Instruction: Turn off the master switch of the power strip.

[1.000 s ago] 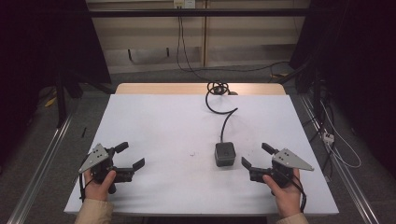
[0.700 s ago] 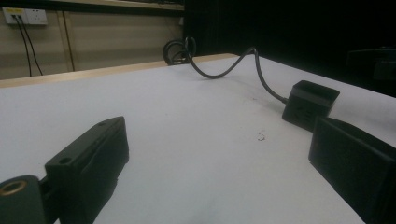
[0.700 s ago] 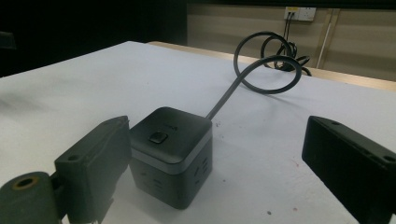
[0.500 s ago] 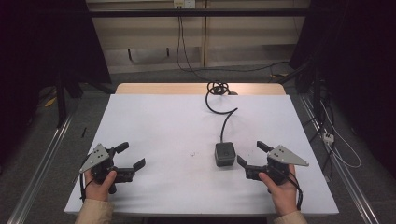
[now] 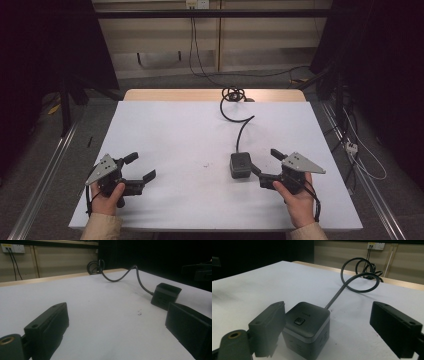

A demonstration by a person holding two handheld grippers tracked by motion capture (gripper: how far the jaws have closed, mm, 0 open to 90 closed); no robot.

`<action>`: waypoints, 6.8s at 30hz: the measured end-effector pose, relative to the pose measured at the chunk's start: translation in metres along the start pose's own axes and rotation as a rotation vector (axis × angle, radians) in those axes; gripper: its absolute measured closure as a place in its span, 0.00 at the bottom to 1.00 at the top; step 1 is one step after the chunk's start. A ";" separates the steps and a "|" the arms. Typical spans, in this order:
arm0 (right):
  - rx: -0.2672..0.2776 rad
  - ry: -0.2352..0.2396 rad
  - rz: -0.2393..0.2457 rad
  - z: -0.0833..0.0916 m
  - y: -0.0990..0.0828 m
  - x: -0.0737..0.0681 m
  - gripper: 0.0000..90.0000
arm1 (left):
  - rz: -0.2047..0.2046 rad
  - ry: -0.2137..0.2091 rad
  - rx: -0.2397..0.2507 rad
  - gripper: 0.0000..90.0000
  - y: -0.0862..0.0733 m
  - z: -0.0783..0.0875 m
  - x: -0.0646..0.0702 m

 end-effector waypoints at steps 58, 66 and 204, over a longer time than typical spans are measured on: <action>-0.057 0.072 -0.014 -0.025 0.010 -0.010 0.54 | 0.004 -0.001 0.001 0.05 -0.001 0.000 -0.001; -0.059 0.098 -0.006 -0.028 0.011 -0.012 0.63 | 0.003 -0.002 0.000 0.05 -0.001 0.000 -0.001; -0.152 0.159 0.017 -0.039 -0.002 -0.017 1.00 | -0.002 -0.004 -0.002 0.05 -0.002 -0.001 0.001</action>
Point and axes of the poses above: each handheld gripper's, and its own axes: z roughly backward along the jaws, y roughly out of its top, x roughly to its right, the point moved 2 cm from there along -z, roughly forward along the jaws, and after that the axes turned 3 degrees about -x, right-handed, at the moved point
